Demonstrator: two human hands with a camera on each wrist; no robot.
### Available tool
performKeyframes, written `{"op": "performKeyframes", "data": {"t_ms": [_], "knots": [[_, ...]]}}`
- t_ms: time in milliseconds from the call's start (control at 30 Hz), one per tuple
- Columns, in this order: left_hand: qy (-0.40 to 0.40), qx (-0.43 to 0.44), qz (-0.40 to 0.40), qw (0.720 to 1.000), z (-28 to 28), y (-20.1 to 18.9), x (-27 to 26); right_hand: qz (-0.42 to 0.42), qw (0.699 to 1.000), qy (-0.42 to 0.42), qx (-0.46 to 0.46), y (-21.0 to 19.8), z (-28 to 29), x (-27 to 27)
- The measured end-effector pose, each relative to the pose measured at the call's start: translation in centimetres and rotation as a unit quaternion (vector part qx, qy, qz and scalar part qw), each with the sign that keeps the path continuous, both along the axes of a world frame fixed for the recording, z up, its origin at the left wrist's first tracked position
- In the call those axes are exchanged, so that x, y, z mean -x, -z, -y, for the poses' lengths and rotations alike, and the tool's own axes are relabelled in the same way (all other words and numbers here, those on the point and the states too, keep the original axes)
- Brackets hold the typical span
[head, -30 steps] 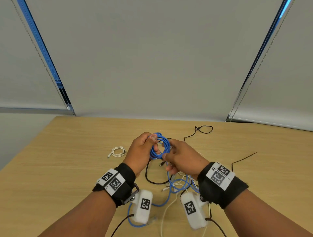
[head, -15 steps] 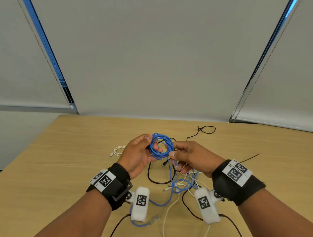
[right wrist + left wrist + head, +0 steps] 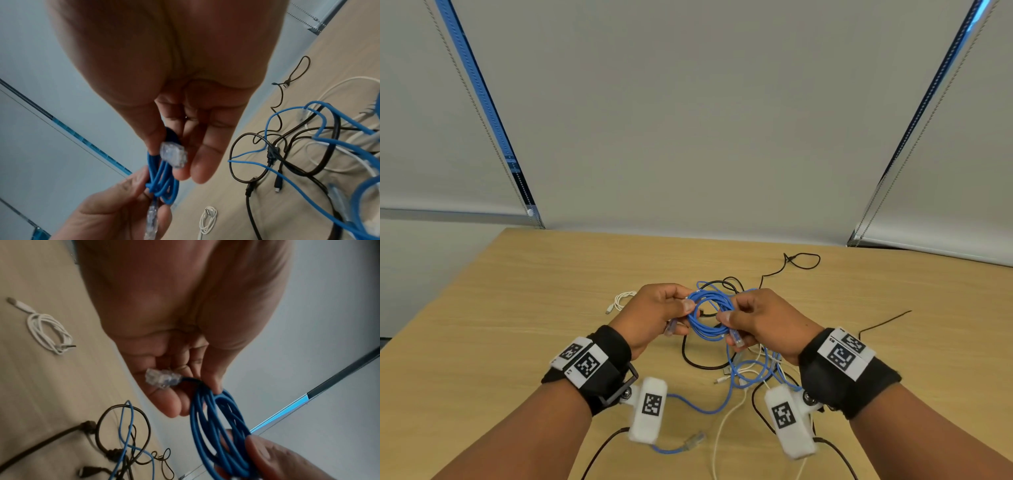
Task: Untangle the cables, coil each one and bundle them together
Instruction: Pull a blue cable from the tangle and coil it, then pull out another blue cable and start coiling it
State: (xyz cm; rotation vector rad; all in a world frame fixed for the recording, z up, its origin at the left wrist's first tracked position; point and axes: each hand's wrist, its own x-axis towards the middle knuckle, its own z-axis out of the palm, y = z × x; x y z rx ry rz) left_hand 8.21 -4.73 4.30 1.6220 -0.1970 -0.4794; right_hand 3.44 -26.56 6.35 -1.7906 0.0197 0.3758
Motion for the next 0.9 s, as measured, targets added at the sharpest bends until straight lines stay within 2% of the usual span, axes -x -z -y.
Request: {"op": "performKeyframes", "data": {"t_ms": [100, 233, 333, 433, 500, 600, 667, 733, 900], "knots": [[-0.014, -0.04, 0.019, 0.999, -0.5, 0.5, 0.1, 0.0, 0.999, -0.032, 0.002, 0.2, -0.5, 0.0], [-0.02, -0.082, 0.089, 0.992, -0.6, 1.1, 0.5, -0.003, 1.0, 0.001, 0.029, 0.8, -1.1, -0.4], [-0.041, -0.151, 0.16, 0.975, -0.7, 1.2, 0.5, -0.003, 0.999, 0.005, 0.043, 0.9, -1.4, -0.6], [-0.036, -0.226, 0.205, 0.952, -1.0, 1.3, 0.3, -0.004, 0.998, -0.046, 0.033, 0.9, -1.9, -0.6], [-0.01, -0.245, 0.189, 0.951, -1.5, 1.7, 0.2, -0.015, 0.997, -0.063, 0.032, 1.2, -2.1, -0.5], [0.003, -0.185, 0.11, 0.976, -2.7, 2.7, 0.2, -0.046, 0.998, -0.05, 0.011, 2.3, -2.6, -0.5], [-0.027, -0.147, 0.076, 0.986, -3.4, 3.5, 0.3, -0.062, 0.998, -0.029, 0.006, 3.1, -3.5, -0.5], [-0.071, -0.15, 0.067, 0.984, -3.9, 4.5, 0.3, -0.072, 0.997, -0.019, 0.009, 4.0, -4.7, -0.6], [-0.208, -0.205, 0.055, 0.955, -7.0, 7.2, -1.6, -0.071, 0.994, -0.035, 0.078, 6.4, -5.3, -0.3]]}}
